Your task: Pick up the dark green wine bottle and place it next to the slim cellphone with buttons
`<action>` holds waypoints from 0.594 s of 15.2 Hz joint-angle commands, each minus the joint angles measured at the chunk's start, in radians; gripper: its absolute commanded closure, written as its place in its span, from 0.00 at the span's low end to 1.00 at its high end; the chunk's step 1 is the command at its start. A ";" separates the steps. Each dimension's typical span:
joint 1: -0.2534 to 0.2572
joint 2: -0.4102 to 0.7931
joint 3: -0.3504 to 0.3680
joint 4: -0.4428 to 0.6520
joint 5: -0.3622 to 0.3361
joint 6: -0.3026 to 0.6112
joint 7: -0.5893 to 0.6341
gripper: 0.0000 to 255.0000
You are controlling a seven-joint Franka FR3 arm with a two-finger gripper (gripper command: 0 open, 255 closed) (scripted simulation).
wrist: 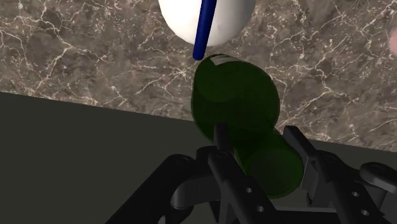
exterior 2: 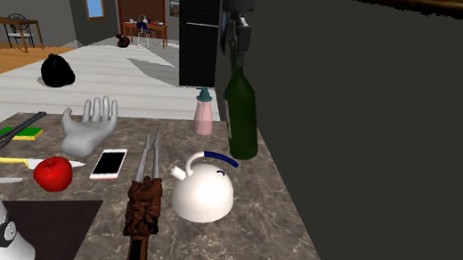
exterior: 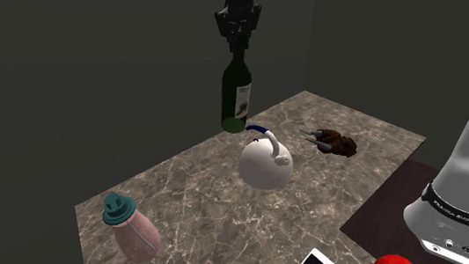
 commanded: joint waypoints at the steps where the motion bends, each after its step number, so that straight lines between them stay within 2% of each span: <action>1: 0.010 -0.040 0.010 -0.001 0.005 -0.036 0.020 1.00; 9: 0.054 -0.153 0.061 0.054 0.026 -0.203 0.112 1.00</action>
